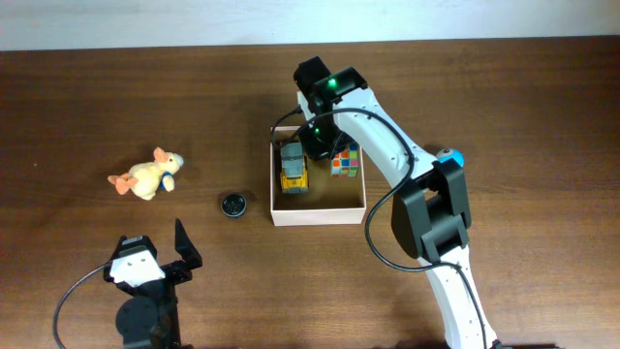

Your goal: Pack container

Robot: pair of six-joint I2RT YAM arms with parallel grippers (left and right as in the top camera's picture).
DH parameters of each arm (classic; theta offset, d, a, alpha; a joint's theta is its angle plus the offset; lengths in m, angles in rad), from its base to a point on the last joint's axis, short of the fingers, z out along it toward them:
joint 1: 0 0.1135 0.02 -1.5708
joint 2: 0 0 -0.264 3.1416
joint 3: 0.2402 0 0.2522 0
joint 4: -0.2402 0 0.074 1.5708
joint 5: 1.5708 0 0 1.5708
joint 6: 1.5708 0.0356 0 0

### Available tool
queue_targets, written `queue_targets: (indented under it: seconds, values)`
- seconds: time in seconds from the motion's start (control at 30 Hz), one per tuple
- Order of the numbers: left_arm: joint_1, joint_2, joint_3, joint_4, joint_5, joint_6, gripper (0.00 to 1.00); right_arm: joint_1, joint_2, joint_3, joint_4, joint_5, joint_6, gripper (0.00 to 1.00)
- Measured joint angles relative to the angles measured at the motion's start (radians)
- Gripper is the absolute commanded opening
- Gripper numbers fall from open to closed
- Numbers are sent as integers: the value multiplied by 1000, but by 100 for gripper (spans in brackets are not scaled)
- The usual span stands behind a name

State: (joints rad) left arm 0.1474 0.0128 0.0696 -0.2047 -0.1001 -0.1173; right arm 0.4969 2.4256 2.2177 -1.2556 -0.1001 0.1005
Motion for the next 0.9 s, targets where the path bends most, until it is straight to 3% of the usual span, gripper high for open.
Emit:
queue_targets:
  seconds: [0.9]
  values:
    - [0, 0, 0, 0, 0, 0, 99, 65, 0, -8, 28, -6, 0, 17]
